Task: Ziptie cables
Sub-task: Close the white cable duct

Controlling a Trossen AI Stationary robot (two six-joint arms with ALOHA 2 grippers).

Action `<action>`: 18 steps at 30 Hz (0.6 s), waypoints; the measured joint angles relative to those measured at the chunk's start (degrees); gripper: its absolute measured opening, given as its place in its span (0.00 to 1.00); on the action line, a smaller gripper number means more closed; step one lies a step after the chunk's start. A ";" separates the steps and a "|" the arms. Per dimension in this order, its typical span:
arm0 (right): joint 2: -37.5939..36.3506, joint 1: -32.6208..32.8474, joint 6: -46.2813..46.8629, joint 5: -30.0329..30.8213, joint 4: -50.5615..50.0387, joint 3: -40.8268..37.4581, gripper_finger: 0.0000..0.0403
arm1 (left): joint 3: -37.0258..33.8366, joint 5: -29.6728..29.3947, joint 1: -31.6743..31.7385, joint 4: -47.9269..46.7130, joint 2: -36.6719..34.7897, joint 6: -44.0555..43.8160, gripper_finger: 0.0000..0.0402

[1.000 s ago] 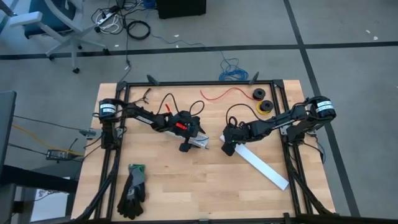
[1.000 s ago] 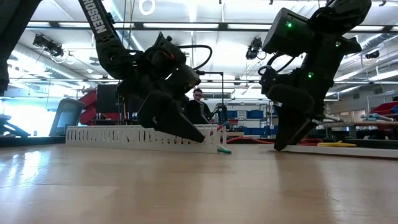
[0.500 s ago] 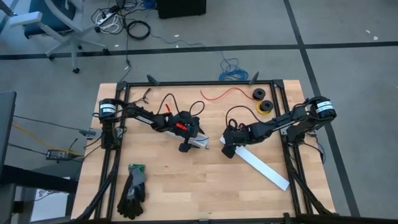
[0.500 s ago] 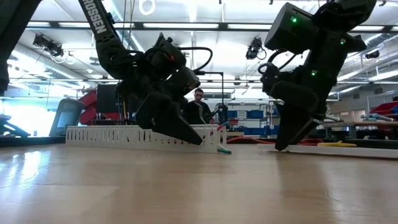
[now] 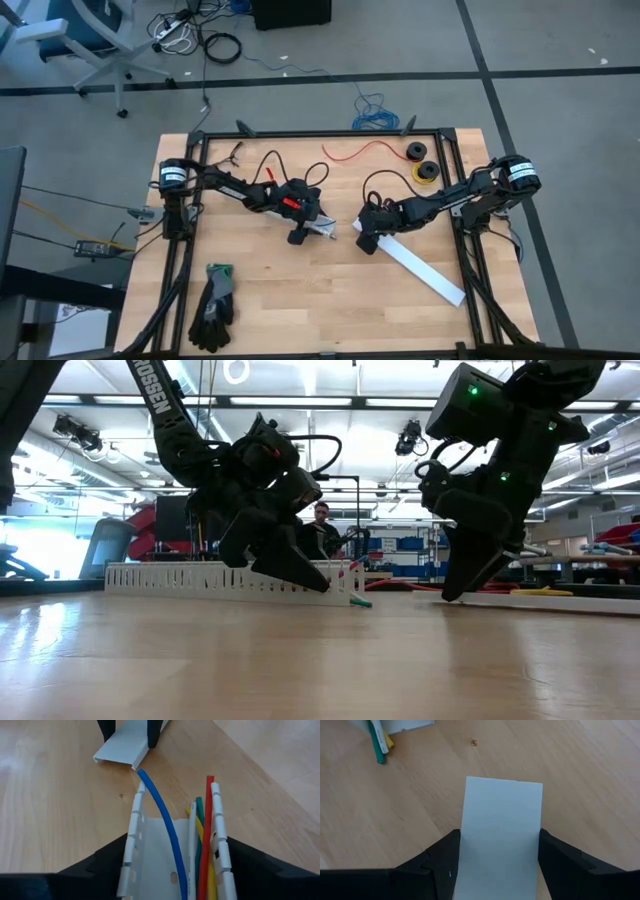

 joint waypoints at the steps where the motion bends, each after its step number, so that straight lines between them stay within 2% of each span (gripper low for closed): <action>1: 0.00 0.00 -0.02 0.00 0.21 0.00 0.57 | 0.00 0.02 0.00 0.00 0.00 0.00 0.69; 8: -0.02 0.75 -2.25 0.07 4.77 0.02 0.57 | 0.00 0.26 0.00 0.09 0.00 0.00 0.63; 14: -0.02 1.83 -2.75 0.09 6.90 0.00 0.57 | 0.00 1.02 0.02 0.04 0.00 -0.02 0.62; 18: -0.02 2.92 -4.93 0.15 12.00 0.00 0.57 | 0.00 1.65 0.00 -0.04 0.00 -0.09 0.62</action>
